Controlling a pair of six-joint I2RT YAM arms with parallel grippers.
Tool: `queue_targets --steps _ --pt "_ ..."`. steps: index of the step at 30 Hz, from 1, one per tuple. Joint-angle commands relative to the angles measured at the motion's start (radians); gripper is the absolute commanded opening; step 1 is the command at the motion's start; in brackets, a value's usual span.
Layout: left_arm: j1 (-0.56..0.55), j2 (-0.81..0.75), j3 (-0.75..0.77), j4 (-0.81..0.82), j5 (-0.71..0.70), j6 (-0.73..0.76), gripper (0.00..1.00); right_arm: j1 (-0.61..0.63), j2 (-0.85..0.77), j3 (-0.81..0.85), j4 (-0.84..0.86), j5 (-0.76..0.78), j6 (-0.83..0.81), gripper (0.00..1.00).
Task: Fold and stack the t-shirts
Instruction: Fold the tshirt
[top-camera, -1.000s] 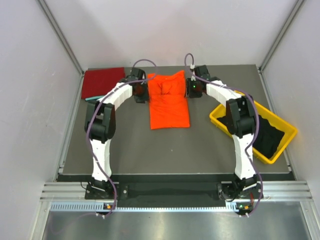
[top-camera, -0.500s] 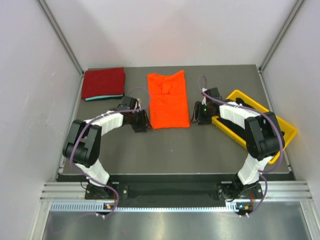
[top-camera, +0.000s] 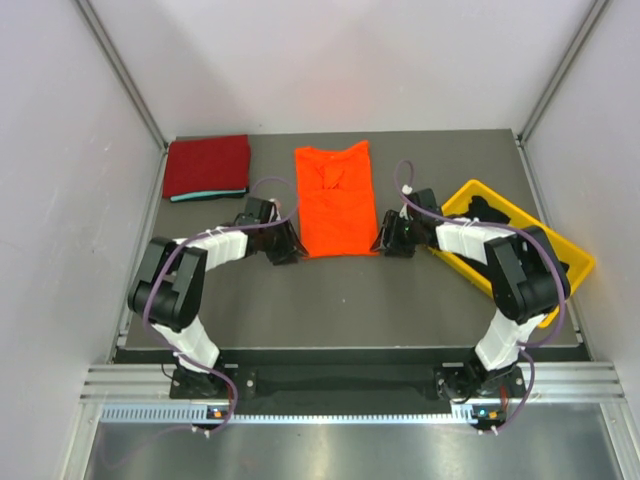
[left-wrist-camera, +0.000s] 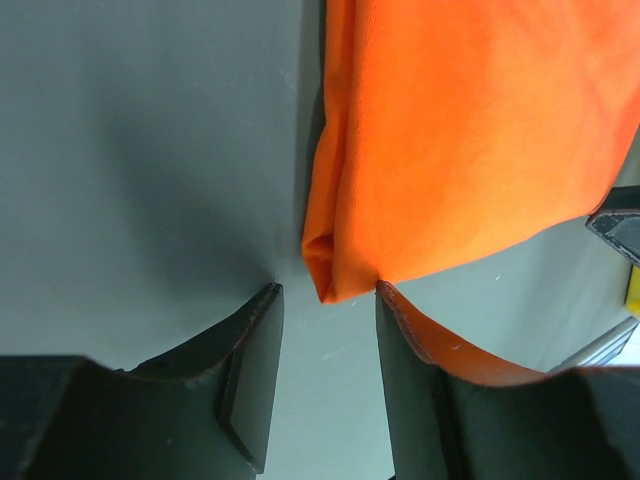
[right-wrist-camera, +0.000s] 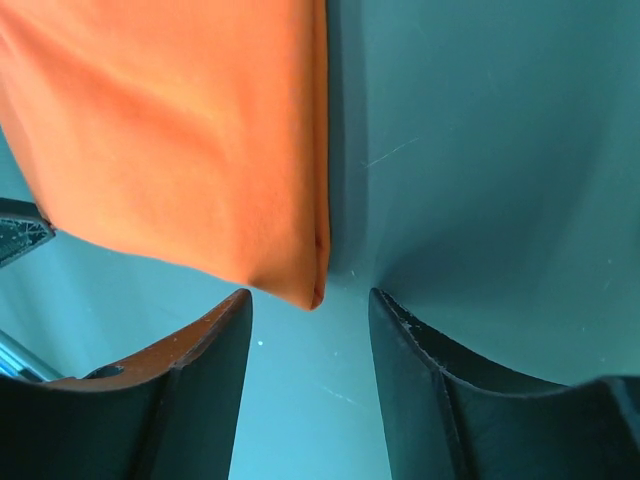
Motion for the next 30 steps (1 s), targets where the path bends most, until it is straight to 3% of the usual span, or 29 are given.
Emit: queue_targets --steps 1,6,7,8,10,16,23,30 --pt "0.001 0.025 0.002 0.061 -0.024 -0.008 0.47 0.017 -0.010 -0.014 0.060 0.028 0.032 0.50" --pt "0.001 0.072 0.018 0.066 -0.012 -0.003 0.37 0.016 0.014 -0.008 0.061 0.023 0.029 0.45" --pt "0.001 0.073 0.027 0.060 -0.014 0.001 0.20 0.016 0.017 -0.007 0.062 0.018 0.019 0.27" --pt "0.001 0.073 0.030 0.051 -0.023 0.008 0.10 0.017 0.022 -0.004 0.058 0.014 0.013 0.17" --pt "0.001 0.057 0.044 0.000 -0.047 0.029 0.00 0.016 0.024 -0.002 0.042 0.008 -0.013 0.00" --pt "-0.008 -0.026 0.056 -0.134 -0.188 0.098 0.00 0.019 -0.032 -0.022 0.012 0.052 -0.073 0.00" --pt "-0.028 -0.076 0.005 -0.132 -0.144 0.098 0.00 0.068 -0.070 -0.057 0.005 0.060 -0.084 0.00" --pt "-0.086 -0.177 -0.108 -0.170 -0.165 0.110 0.00 0.135 -0.190 -0.163 -0.035 0.169 -0.047 0.00"
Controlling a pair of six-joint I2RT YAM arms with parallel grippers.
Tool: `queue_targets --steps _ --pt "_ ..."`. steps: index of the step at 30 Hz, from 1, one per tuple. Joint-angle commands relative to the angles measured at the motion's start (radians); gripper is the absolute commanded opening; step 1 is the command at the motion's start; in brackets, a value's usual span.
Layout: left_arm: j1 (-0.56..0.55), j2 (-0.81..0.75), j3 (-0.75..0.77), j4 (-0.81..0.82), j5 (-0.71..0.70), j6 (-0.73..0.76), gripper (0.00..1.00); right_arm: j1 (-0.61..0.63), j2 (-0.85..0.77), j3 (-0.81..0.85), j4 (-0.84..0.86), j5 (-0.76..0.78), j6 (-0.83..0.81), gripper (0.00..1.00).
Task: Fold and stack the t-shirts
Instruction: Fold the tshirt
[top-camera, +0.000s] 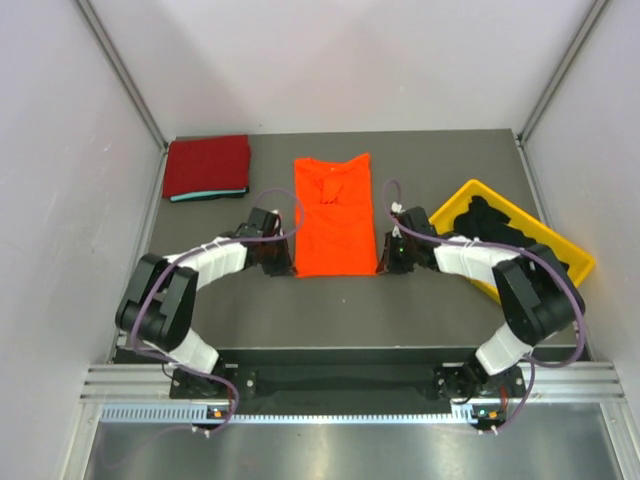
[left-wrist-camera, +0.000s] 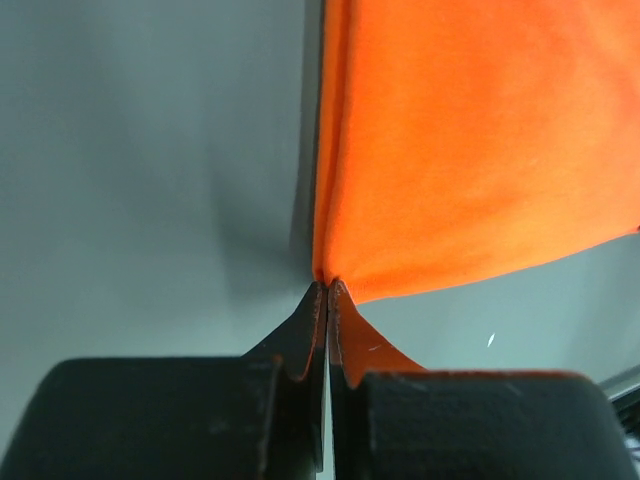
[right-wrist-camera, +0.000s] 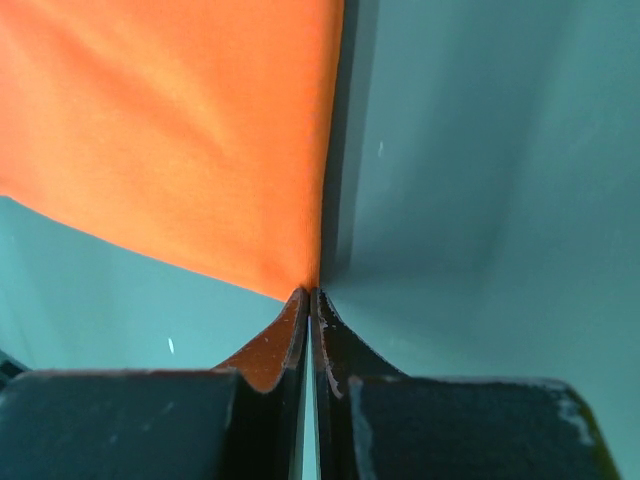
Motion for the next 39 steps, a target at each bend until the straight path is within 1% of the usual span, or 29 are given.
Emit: queue_targets --steps 1,7,9,11,12,13,15,16,17,18,19,21,27,30,32,39 --pt "-0.031 -0.084 -0.062 -0.050 -0.040 0.024 0.00 0.034 -0.096 -0.057 -0.034 0.080 0.017 0.00" --pt "-0.116 -0.196 -0.157 -0.062 -0.055 -0.027 0.01 0.107 -0.179 -0.138 -0.017 0.084 0.072 0.00" --pt "-0.128 -0.227 -0.205 -0.042 -0.046 -0.048 0.07 0.146 -0.185 -0.152 -0.006 0.103 0.101 0.02" --pt "-0.128 -0.247 -0.220 -0.051 -0.061 -0.056 0.15 0.166 -0.193 -0.170 -0.004 0.115 0.121 0.09" --pt "-0.128 -0.254 -0.224 -0.064 -0.078 -0.056 0.15 0.169 -0.199 -0.175 -0.011 0.121 0.144 0.11" --pt "-0.128 -0.265 -0.222 -0.094 -0.089 -0.051 0.16 0.172 -0.223 -0.187 -0.015 0.129 0.157 0.17" --pt "-0.128 -0.316 -0.225 -0.122 -0.114 -0.048 0.22 0.178 -0.254 -0.203 -0.024 0.153 0.184 0.27" --pt "-0.126 -0.334 -0.228 -0.133 -0.130 -0.053 0.26 0.178 -0.286 -0.222 -0.023 0.158 0.216 0.35" --pt "-0.128 -0.372 -0.231 -0.133 -0.132 -0.064 0.29 0.178 -0.301 -0.233 -0.020 0.167 0.236 0.39" --pt "-0.128 -0.388 -0.242 -0.127 -0.135 -0.074 0.34 0.176 -0.315 -0.245 -0.012 0.173 0.278 0.43" --pt "-0.128 -0.402 -0.250 -0.119 -0.126 -0.087 0.36 0.178 -0.338 -0.267 -0.002 0.175 0.296 0.47" --pt "-0.128 -0.437 -0.279 -0.070 -0.092 -0.145 0.38 0.178 -0.357 -0.301 0.035 0.177 0.351 0.50" --pt "-0.128 -0.422 -0.358 0.054 -0.052 -0.226 0.42 0.181 -0.369 -0.365 0.147 0.177 0.465 0.50" --pt "-0.128 -0.419 -0.380 0.076 -0.058 -0.246 0.43 0.181 -0.369 -0.399 0.212 0.169 0.500 0.50" --pt "-0.128 -0.417 -0.385 0.085 -0.077 -0.254 0.43 0.184 -0.358 -0.405 0.219 0.175 0.510 0.50" --pt "-0.128 -0.371 -0.392 0.116 -0.077 -0.263 0.43 0.198 -0.331 -0.431 0.253 0.196 0.554 0.49"
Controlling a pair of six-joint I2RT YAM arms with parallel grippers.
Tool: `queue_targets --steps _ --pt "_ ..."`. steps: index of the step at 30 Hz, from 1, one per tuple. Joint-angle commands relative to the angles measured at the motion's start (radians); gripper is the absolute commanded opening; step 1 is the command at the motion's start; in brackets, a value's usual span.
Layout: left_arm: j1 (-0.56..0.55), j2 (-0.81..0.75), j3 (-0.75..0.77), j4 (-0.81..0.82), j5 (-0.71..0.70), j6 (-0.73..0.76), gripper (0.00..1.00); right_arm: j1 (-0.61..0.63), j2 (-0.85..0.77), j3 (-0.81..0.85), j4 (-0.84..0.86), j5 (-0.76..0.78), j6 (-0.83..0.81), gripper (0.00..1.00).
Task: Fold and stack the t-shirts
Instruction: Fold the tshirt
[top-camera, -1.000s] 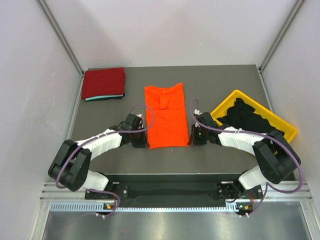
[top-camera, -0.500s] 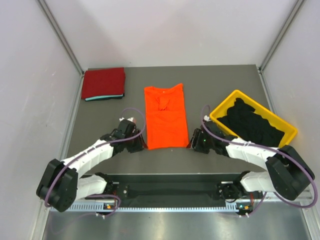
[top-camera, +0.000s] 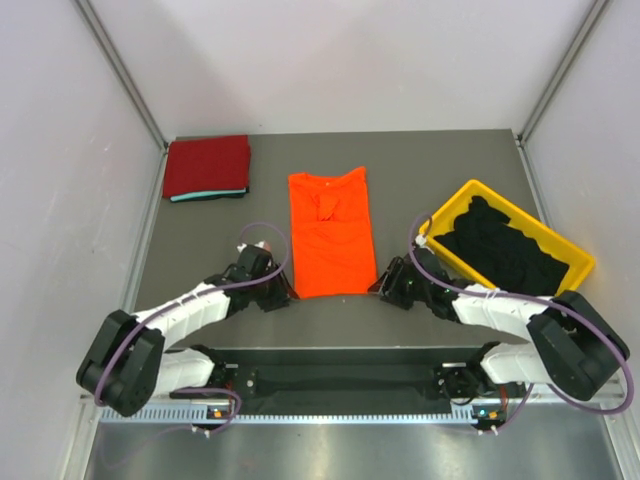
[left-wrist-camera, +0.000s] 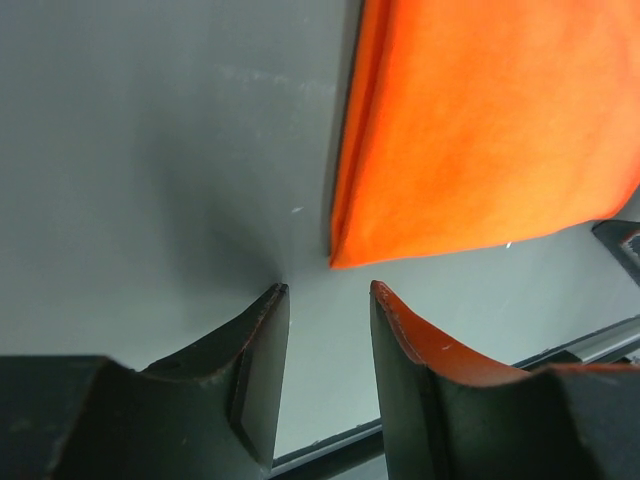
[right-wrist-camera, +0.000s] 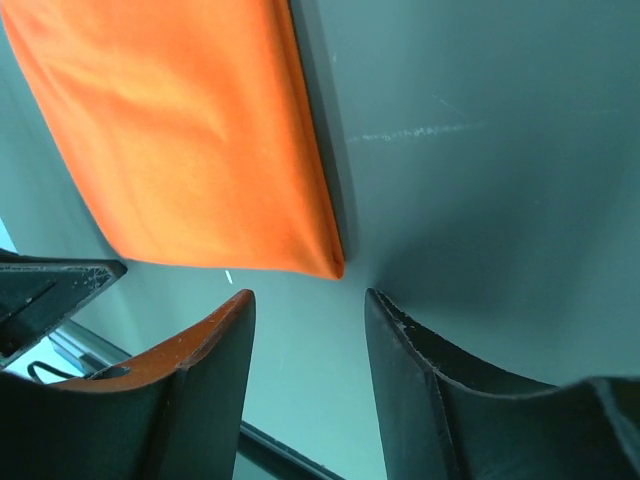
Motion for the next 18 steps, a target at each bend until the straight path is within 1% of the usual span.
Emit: queue_targets --steps 1,6,12,14,16,17,18 --pt "-0.002 0.028 -0.020 0.062 -0.011 -0.012 0.43 0.022 0.021 -0.022 0.013 0.045 0.031 0.49" --pt "-0.002 0.053 -0.018 0.076 -0.030 -0.007 0.43 0.023 0.037 -0.027 0.022 0.065 0.038 0.47" --pt "-0.002 0.103 0.000 0.092 -0.045 0.008 0.39 0.022 0.093 -0.016 0.055 0.062 0.031 0.39" --pt "-0.002 0.125 0.003 0.096 -0.048 0.012 0.32 0.022 0.110 -0.018 0.058 0.062 0.028 0.36" --pt "-0.002 0.137 0.006 0.098 -0.053 0.025 0.22 0.022 0.112 -0.022 0.056 0.065 0.024 0.26" --pt "-0.002 0.138 0.014 0.092 -0.059 0.031 0.08 0.022 0.110 -0.024 0.046 0.065 0.016 0.21" --pt "-0.002 0.140 0.022 0.084 -0.066 0.038 0.00 0.022 0.100 -0.021 0.035 0.065 0.010 0.11"
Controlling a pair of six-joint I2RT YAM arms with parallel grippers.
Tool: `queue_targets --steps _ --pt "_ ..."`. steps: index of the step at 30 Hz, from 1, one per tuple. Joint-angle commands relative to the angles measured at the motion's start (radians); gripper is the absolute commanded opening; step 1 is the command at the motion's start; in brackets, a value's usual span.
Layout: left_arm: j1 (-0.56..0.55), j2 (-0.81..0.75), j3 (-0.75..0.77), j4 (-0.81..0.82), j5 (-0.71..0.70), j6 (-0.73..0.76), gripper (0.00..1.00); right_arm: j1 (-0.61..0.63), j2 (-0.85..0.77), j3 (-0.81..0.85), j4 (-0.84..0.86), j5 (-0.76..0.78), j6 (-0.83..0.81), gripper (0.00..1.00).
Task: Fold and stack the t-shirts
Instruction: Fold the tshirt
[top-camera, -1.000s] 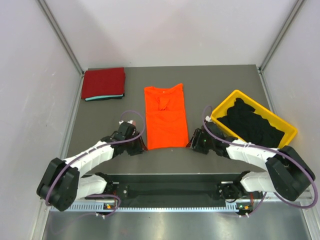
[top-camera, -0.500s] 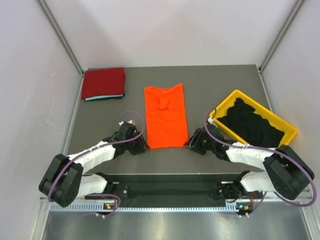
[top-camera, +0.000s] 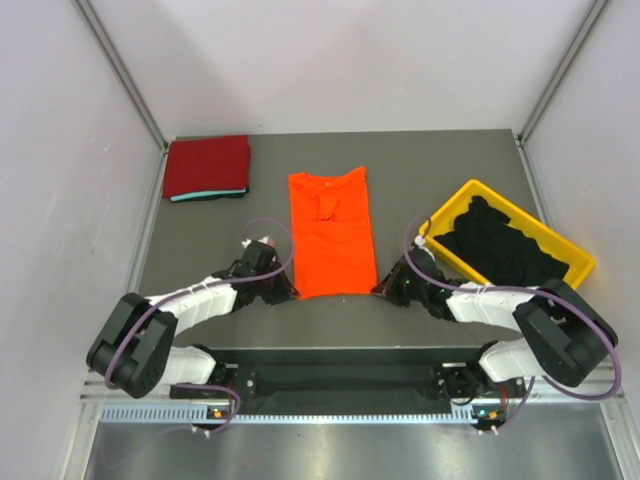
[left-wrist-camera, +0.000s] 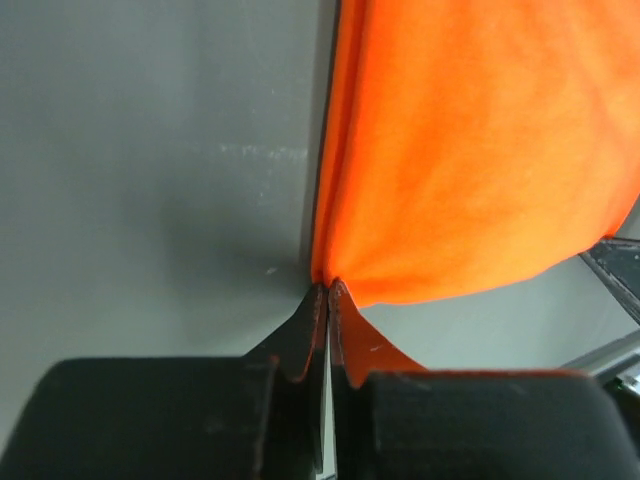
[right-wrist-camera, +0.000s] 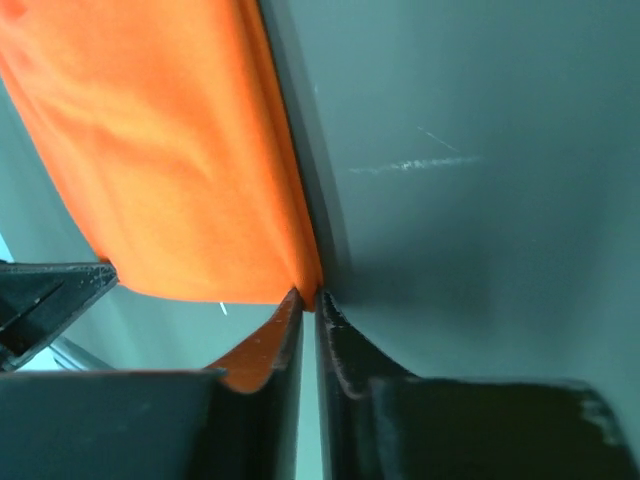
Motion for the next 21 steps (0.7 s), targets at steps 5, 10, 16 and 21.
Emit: queue_targets --steps 5,10,16,21 --pt "-0.034 -0.044 0.085 -0.221 -0.129 0.094 0.00 0.023 -0.070 0.012 -0.186 0.101 -0.106 0.00" --pt "-0.094 -0.185 0.122 -0.357 -0.207 0.064 0.00 0.069 -0.203 0.051 -0.346 0.161 -0.176 0.00" --pt "-0.212 -0.317 0.096 -0.447 -0.230 -0.013 0.00 0.163 -0.373 0.046 -0.492 0.229 -0.167 0.00" --pt "-0.303 -0.427 0.116 -0.540 -0.265 -0.093 0.00 0.236 -0.533 0.052 -0.584 0.261 -0.159 0.00"
